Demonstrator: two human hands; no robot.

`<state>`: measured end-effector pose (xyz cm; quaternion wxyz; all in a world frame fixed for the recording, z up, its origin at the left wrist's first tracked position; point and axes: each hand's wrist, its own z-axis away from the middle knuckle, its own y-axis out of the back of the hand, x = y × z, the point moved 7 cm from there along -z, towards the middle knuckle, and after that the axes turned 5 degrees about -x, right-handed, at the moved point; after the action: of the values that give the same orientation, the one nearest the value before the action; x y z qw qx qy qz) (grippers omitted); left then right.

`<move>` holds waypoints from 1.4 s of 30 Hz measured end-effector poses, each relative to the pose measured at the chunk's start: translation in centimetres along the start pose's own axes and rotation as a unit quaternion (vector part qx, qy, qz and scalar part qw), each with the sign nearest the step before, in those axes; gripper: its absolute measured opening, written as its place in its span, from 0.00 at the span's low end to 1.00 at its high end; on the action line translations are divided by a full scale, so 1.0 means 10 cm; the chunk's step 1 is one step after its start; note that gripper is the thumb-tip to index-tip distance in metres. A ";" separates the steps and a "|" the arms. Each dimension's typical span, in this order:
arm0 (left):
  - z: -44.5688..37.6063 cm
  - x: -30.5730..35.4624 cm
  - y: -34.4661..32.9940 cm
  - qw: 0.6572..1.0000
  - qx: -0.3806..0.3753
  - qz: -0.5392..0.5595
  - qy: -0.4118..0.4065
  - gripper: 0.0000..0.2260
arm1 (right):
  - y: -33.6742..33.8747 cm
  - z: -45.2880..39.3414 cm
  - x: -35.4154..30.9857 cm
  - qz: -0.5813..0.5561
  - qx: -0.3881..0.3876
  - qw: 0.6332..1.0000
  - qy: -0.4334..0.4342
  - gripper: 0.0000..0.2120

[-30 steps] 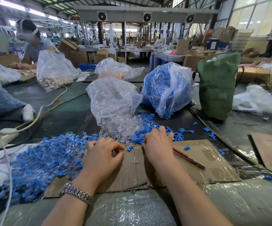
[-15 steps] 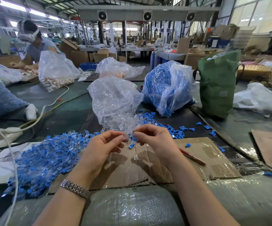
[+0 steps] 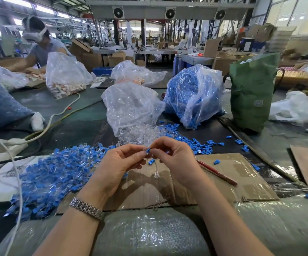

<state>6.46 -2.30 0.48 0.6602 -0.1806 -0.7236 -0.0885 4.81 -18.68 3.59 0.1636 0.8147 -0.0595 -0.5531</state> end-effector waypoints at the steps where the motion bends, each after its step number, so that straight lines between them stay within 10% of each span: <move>1: 0.00 0.00 0.00 1.000 0.000 -0.005 0.002 0.14 | -0.01 0.00 0.00 0.011 -0.004 1.000 0.001 0.06; 9: 0.01 -0.01 0.02 1.000 0.003 0.002 0.005 0.09 | 0.29 0.02 0.09 0.134 0.059 0.984 -0.100 0.10; 13: -0.01 -0.01 0.04 1.000 0.018 0.023 0.002 0.12 | 0.54 0.18 0.28 0.510 0.014 0.796 -0.326 0.29; 16: -0.03 -0.01 0.05 0.999 0.025 0.033 -0.002 0.14 | 0.56 0.24 0.32 0.545 -0.033 0.756 -0.362 0.24; 23: -0.01 -0.01 0.08 0.996 0.039 0.076 0.002 0.12 | 0.53 0.23 0.26 0.522 -0.049 0.782 -0.336 0.07; 30: -0.01 0.03 0.09 0.992 0.044 0.119 -0.003 0.09 | 0.34 0.23 0.04 0.208 -0.102 0.923 -0.307 0.10; 42: 0.00 0.05 0.08 0.996 0.048 0.065 -0.027 0.10 | -0.15 0.16 -0.12 0.048 -0.205 0.937 -0.280 0.10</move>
<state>6.78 -1.47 0.92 0.6529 -0.1982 -0.7310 -0.0057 2.77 -17.23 3.62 0.3301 0.5715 -0.0276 -0.7507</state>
